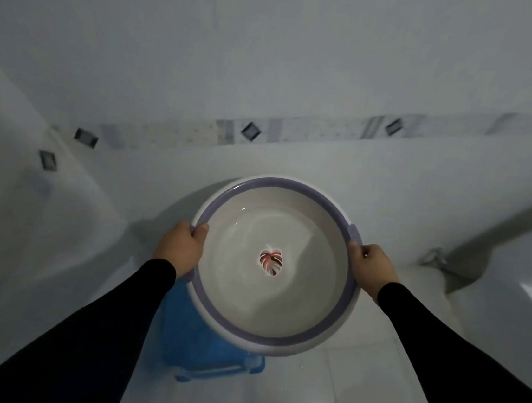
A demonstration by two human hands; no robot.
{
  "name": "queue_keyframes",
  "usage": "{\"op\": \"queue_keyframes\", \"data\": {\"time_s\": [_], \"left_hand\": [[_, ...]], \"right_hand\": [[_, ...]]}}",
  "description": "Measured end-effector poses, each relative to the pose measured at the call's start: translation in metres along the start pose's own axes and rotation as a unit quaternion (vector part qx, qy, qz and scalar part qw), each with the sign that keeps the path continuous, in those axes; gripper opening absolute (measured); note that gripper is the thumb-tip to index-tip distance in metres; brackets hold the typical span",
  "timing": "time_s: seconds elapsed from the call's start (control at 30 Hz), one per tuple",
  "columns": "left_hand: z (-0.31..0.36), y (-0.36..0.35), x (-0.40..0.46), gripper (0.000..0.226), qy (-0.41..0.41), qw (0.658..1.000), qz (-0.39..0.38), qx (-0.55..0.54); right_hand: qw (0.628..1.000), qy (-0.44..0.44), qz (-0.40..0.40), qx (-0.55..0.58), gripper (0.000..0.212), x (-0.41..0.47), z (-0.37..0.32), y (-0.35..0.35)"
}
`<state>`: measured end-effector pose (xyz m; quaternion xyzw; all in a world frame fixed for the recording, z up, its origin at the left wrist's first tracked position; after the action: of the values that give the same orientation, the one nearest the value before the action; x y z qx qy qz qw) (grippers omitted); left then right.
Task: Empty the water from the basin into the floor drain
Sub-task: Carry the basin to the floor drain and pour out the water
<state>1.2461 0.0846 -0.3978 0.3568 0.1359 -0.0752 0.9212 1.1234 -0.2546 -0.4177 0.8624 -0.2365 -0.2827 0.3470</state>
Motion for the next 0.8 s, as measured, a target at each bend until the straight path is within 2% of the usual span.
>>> {"op": "queue_keyframes", "data": {"time_s": [0.3,0.53,0.8], "left_hand": [[0.127,-0.054,-0.069,0.047,-0.138,0.984,-0.101,0.057],[0.206,-0.109,-0.162,0.045,-0.214,0.965,-0.15,0.036],[0.271,-0.19,-0.338,0.048,-0.314,0.926,-0.202,0.053]], "right_hand": [[0.981,-0.083,0.175,0.004,0.055,-0.107,0.081,0.138],[0.956,-0.148,0.25,0.037,0.057,-0.203,0.156,0.227],[0.916,-0.233,0.315,0.088,0.067,-0.369,0.284,0.33]]}}
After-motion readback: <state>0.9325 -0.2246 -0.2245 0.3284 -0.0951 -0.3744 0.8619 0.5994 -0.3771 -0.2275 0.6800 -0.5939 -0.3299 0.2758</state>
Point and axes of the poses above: each hand's wrist, its own x-axis towards the middle knuckle, its own y-axis out of the back of the hand, z = x × y, the point moved 3 cm from there along x, towards the middle knuckle, and after that the axes turned 3 degrees about -x, right-handed, at the moved point
